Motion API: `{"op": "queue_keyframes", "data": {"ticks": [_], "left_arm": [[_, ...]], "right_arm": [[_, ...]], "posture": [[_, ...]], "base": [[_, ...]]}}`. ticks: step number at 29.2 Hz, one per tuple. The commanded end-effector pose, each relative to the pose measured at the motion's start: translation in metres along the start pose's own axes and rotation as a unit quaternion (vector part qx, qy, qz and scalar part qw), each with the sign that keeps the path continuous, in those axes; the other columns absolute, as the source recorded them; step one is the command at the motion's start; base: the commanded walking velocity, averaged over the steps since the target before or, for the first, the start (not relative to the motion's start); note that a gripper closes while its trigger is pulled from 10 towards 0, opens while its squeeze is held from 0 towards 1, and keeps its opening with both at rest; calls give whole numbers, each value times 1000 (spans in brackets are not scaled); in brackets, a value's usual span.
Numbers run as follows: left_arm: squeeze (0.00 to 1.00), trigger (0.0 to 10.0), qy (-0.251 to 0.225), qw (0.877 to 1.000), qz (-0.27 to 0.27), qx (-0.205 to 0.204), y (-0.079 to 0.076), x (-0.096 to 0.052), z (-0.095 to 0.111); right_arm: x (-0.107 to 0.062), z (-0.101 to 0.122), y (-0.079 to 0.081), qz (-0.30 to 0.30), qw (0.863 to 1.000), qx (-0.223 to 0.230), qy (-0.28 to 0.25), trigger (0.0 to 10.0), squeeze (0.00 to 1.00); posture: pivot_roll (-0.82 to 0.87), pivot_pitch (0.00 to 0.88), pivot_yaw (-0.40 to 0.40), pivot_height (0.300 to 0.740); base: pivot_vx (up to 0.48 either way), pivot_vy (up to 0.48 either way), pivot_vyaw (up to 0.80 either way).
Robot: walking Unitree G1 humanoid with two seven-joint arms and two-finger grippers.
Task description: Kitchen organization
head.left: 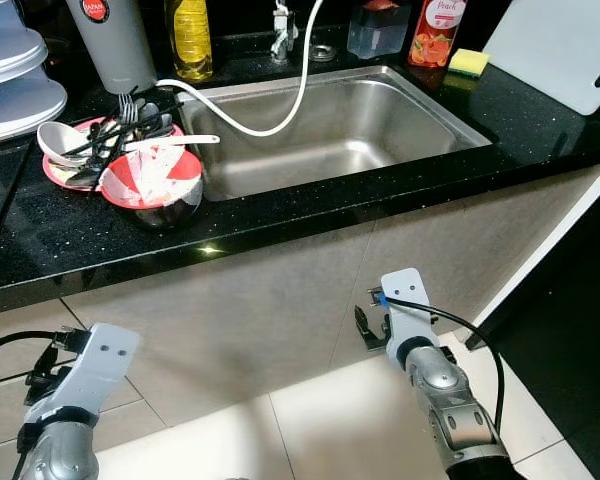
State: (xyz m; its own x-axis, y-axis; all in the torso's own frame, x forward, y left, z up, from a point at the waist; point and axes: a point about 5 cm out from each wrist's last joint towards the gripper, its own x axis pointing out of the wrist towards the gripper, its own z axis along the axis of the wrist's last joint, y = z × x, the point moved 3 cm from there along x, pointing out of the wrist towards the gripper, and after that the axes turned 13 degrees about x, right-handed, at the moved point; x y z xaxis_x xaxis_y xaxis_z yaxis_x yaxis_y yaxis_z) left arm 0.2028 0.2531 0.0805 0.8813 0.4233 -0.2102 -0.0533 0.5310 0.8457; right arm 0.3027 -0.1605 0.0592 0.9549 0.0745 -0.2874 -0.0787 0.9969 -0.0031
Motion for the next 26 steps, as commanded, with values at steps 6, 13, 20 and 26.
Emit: {"op": "queue_keyframes", "data": {"ticks": [6,13,20,26], "left_arm": [[0,10000,-2,1000,-6,5,-4,-3,-1],[0,10000,-11,1000,-11,7,-5,-3,2],[0,10000,-20,1000,-6,-1,-1,-2,4],[0,10000,-100,989,-48,-98,23,0,24]], "right_arm": [[-1,-3,0,0,1000,2,6,10000,0],[0,-3,0,1,1000,2,6,10000,0],[1,-2,1,4,1000,3,6,10000,0],[2,-1,1,5,1000,3,6,10000,0]], "posture": [[166,29,-8,740],[172,34,-14,740],[173,34,-17,740],[175,35,-20,740]], "base": [[0,0,0],[0,0,0],[0,0,0],[0,0,0]]}}
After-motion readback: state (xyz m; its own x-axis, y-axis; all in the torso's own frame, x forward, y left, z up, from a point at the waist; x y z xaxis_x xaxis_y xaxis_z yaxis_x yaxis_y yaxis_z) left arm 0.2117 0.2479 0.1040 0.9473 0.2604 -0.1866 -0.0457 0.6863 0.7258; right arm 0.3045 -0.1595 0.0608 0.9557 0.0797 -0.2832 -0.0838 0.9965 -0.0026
